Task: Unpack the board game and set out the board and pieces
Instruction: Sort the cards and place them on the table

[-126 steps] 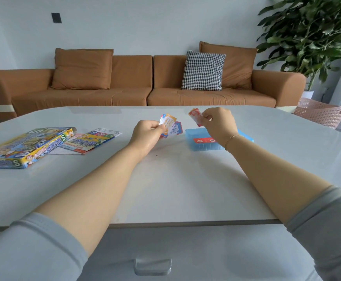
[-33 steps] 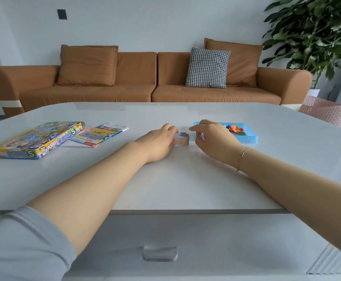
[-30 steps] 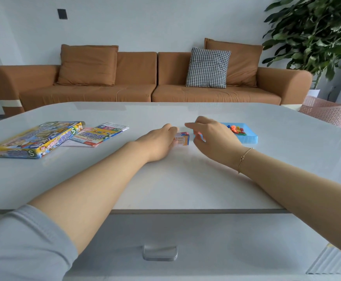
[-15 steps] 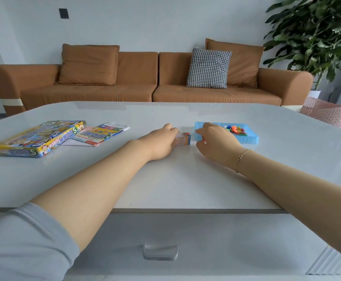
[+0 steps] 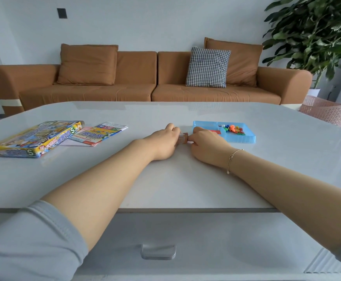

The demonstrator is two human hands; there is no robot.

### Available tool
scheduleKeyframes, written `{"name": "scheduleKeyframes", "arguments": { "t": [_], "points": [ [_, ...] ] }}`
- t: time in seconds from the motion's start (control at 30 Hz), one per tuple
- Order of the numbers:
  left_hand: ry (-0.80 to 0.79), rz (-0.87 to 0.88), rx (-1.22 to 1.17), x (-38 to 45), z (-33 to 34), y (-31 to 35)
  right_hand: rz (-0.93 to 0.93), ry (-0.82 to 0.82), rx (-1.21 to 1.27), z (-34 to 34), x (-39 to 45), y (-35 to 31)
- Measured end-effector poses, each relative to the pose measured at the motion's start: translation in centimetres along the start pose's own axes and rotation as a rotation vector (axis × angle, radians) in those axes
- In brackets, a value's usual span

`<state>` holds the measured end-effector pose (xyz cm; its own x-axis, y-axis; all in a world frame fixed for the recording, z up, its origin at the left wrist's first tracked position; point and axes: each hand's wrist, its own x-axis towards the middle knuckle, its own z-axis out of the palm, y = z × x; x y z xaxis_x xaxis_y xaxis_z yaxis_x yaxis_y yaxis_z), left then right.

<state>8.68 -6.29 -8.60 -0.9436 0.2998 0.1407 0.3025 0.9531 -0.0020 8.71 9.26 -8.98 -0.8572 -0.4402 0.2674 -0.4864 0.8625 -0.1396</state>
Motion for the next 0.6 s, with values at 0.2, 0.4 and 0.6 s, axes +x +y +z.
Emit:
{"name": "scheduleKeyframes", "arguments": {
  "t": [0.2, 0.4, 0.6],
  "points": [
    [0.028, -0.02, -0.104, 0.2, 0.0, -0.3, 0.057, 0.114, 0.21, -0.1, 0.3, 0.5],
    [0.006, 0.012, -0.827, -0.4, -1.1, 0.7, 0.056, 0.328, 0.65, -1.5, -0.3, 0.5],
    [0.002, 0.008, -0.995, -0.8, -1.1, 0.6, 0.024, 0.389, 0.713, -1.5, 0.8, -0.1]
  ]
}}
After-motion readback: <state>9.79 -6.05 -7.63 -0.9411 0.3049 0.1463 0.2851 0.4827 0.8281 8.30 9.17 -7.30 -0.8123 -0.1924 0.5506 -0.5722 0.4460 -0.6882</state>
